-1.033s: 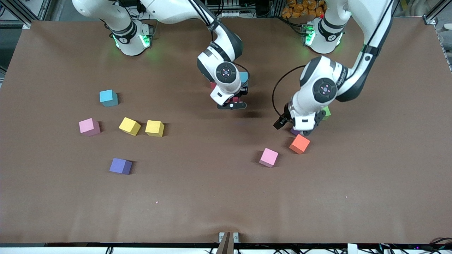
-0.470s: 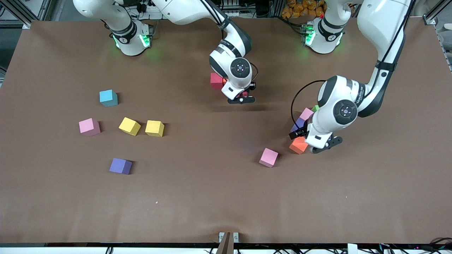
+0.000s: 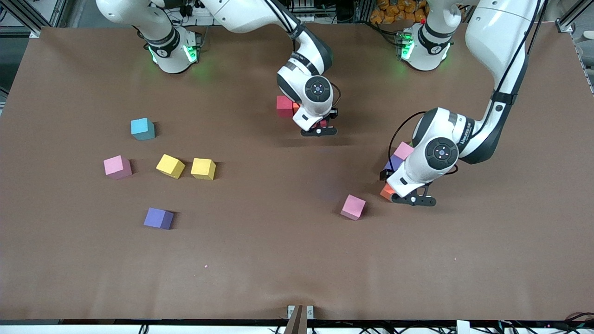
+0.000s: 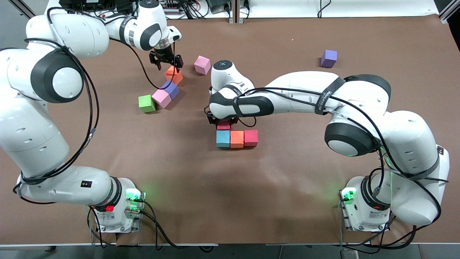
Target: Form number 2 with 11 blocks
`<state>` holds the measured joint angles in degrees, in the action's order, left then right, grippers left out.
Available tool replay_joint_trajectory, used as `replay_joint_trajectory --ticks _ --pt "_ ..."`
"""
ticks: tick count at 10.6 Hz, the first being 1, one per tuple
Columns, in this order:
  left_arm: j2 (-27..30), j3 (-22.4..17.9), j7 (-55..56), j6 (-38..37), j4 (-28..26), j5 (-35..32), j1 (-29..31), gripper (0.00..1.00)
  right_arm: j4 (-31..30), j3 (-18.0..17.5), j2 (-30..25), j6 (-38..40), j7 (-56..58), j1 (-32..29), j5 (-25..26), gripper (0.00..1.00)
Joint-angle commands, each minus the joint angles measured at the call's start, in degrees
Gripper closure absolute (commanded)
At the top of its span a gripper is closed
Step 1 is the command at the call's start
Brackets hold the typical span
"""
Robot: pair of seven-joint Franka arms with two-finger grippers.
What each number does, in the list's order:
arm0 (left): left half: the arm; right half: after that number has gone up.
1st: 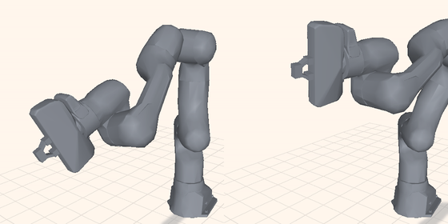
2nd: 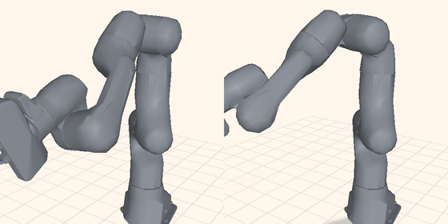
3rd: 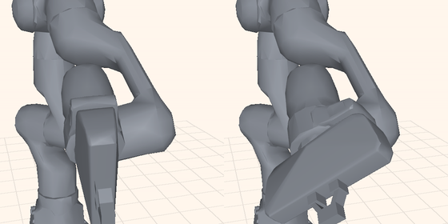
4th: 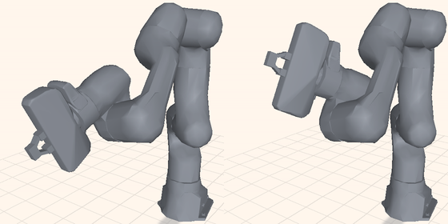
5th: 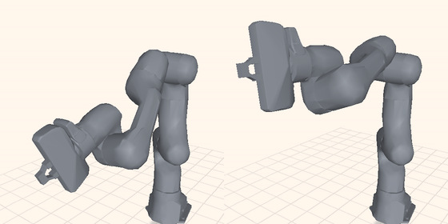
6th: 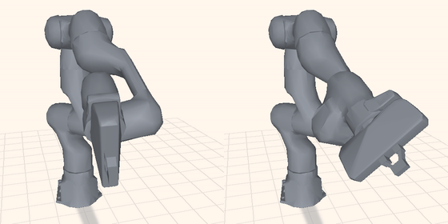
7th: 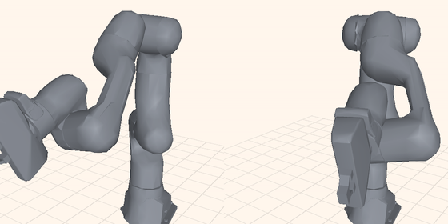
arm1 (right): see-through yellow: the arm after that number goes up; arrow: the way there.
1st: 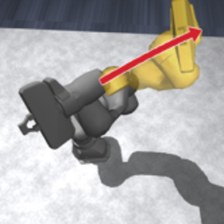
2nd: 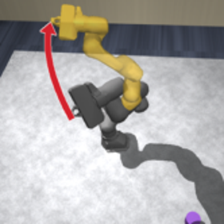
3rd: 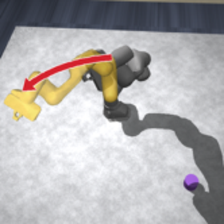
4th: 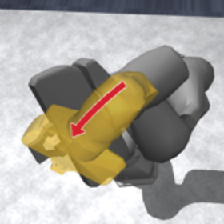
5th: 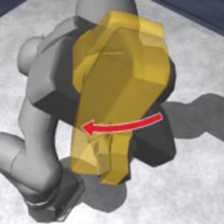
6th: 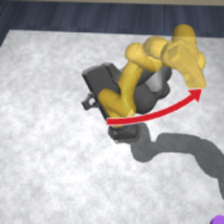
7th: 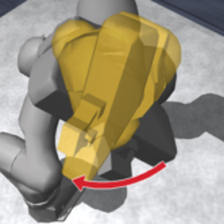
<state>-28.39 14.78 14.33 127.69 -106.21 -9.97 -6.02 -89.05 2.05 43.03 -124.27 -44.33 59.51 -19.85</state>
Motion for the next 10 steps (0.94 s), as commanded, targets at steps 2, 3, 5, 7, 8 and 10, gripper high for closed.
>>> replay_joint_trajectory --ticks 2,3,5,7,8,10 --pt "-2.72 0.16 -5.45 3.79 1.27 -4.35 -0.83 0.00 1.24 0.50 1.18 0.96 -1.02 1.22 0.59 0.60" --pt "-2.99 0.16 -6.06 3.88 1.26 -4.88 -0.92 0.00 1.16 0.50 1.18 0.96 -1.19 1.40 0.69 0.59" --pt "-3.69 0.16 -7.91 5.37 1.26 -7.16 -0.92 0.00 1.16 0.50 1.18 0.96 -1.28 1.49 0.95 0.53" --pt "-4.83 0.16 -7.92 6.17 1.18 -7.17 -0.92 0.00 1.16 0.50 1.18 1.05 -1.28 1.49 2.44 0.00" --pt "-5.53 0.16 -8.00 6.17 1.00 -7.26 -0.92 0.00 1.16 0.50 0.83 1.22 -1.19 1.14 2.53 0.00" --pt "-6.24 0.16 -8.00 6.34 0.91 -7.61 -0.92 0.00 1.33 0.59 0.13 2.45 -1.19 0.61 2.53 0.00"
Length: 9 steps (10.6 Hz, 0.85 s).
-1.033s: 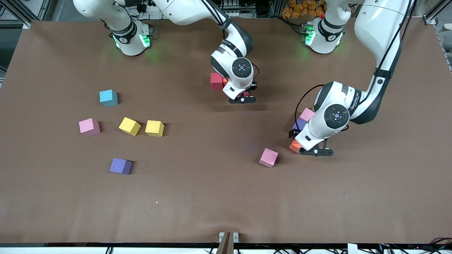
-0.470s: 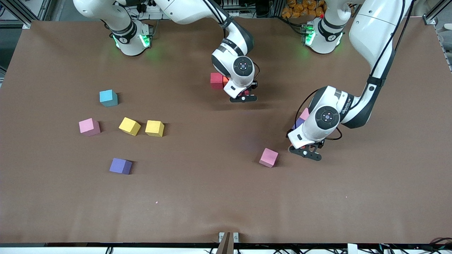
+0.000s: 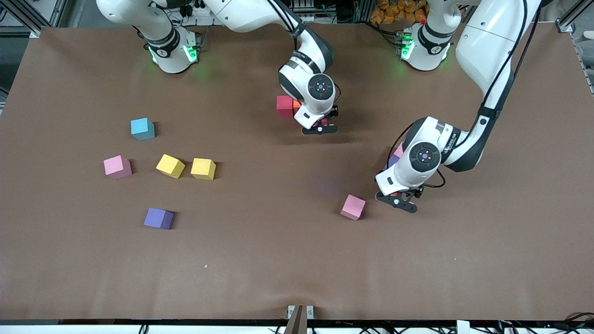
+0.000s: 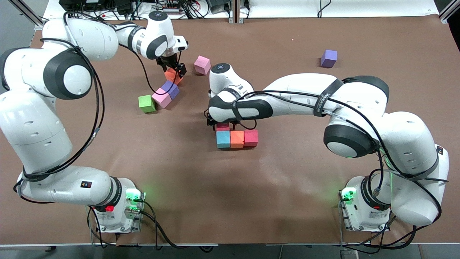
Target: Form number 2 with 11 blocks
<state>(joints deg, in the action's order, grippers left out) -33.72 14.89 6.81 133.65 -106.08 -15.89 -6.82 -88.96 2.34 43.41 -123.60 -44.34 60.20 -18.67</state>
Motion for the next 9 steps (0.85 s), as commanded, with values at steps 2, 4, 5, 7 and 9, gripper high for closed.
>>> replay_joint_trajectory --ticks 2,4,5,7,9 --pt "-1.26 0.05 -0.48 0.39 1.05 -1.95 -0.13 0.32 1.41 0.47 -2.09 3.44 -1.36 -0.18 1.35 0.00" --pt "-1.17 0.49 0.91 0.39 1.14 -1.69 -0.21 0.74 1.24 0.91 -4.55 4.85 -1.45 -1.31 1.35 0.00" --pt "-0.82 0.75 2.84 0.39 1.23 -1.08 -0.30 0.79 1.24 0.91 -5.43 5.30 -1.27 -2.80 1.35 0.00" --pt "-0.56 3.11 10.90 0.04 2.54 -0.98 -0.65 0.80 1.15 0.91 -7.89 6.78 -0.75 -7.27 1.35 0.00" --pt "-0.21 5.66 16.71 -1.62 2.28 -0.98 -0.83 0.79 1.15 1.00 -9.57 9.68 -0.57 -13.15 1.44 0.00"
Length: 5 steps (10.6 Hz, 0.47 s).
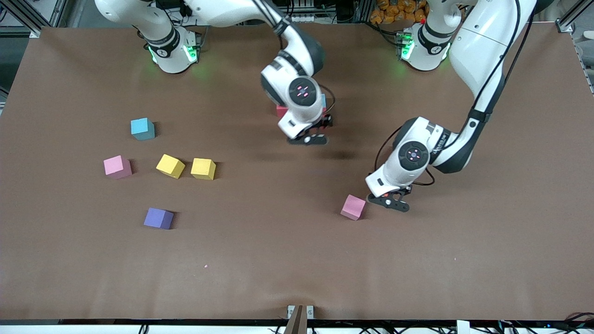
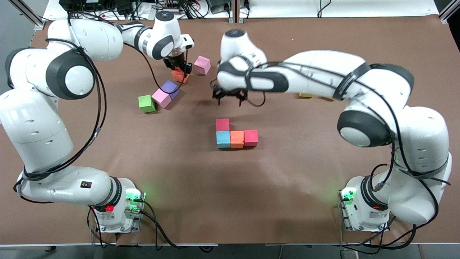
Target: Form number 2 with 11 blocks
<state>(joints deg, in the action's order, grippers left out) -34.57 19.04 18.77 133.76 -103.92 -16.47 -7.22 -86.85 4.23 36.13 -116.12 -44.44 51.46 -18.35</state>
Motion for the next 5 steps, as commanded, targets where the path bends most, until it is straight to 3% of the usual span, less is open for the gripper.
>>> replay_joint_trajectory --ticks 1,5 --pt "0.99 3.09 9.66 -3.31 0.12 -0.41 -0.52 0.79 -0.96 -0.89 -2.55 2.74 0.58 -7.40 1.74 0.00" --pt "1.17 10.56 27.69 -7.19 -0.50 -0.41 -1.13 0.75 -0.96 -0.80 -2.65 3.98 10.23 -19.35 6.56 0.00"
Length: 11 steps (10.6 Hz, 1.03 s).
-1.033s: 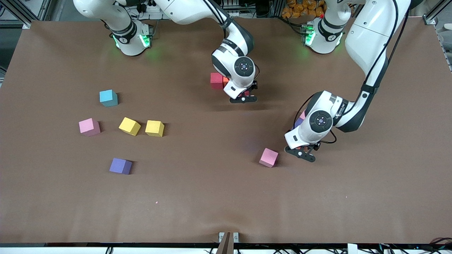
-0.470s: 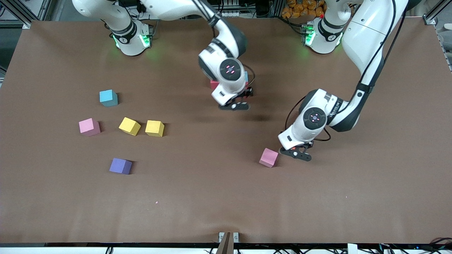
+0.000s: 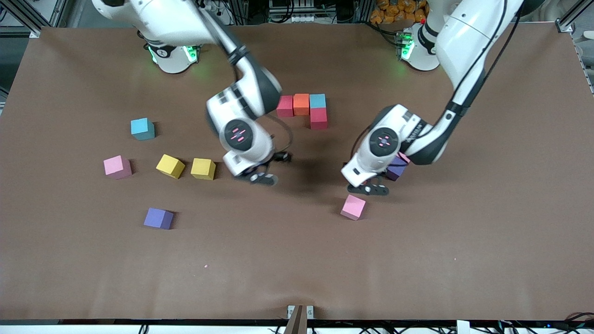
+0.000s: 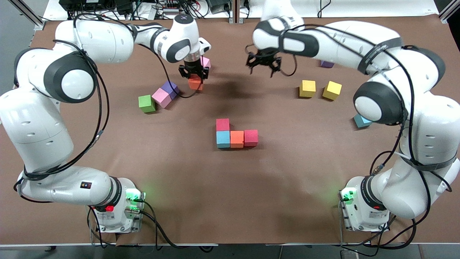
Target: Form number 2 with 11 blocks
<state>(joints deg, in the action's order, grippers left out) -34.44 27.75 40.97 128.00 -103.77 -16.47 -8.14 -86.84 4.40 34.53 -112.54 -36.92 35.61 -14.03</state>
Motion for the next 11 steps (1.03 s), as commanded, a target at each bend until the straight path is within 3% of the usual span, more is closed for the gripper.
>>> replay_joint_trajectory --ticks 1,5,7,11 --pt "0.95 3.43 9.26 -1.35 -0.90 -0.41 -0.30 0.75 -1.05 -1.06 -0.69 0.04 6.21 -6.66 3.04 0.00" --pt "0.86 5.30 19.47 -0.82 -2.84 0.03 -1.87 0.75 -0.44 -1.06 0.01 -0.57 20.97 -18.88 3.57 0.00" --pt "0.86 5.21 22.03 2.59 -4.58 1.26 -4.07 0.75 -0.35 -1.06 1.41 -5.56 28.53 -23.11 5.66 0.00" --pt "1.57 5.21 25.47 7.62 -8.29 1.26 -5.66 0.75 2.99 -0.97 5.45 -7.16 33.74 -30.24 7.44 0.00"
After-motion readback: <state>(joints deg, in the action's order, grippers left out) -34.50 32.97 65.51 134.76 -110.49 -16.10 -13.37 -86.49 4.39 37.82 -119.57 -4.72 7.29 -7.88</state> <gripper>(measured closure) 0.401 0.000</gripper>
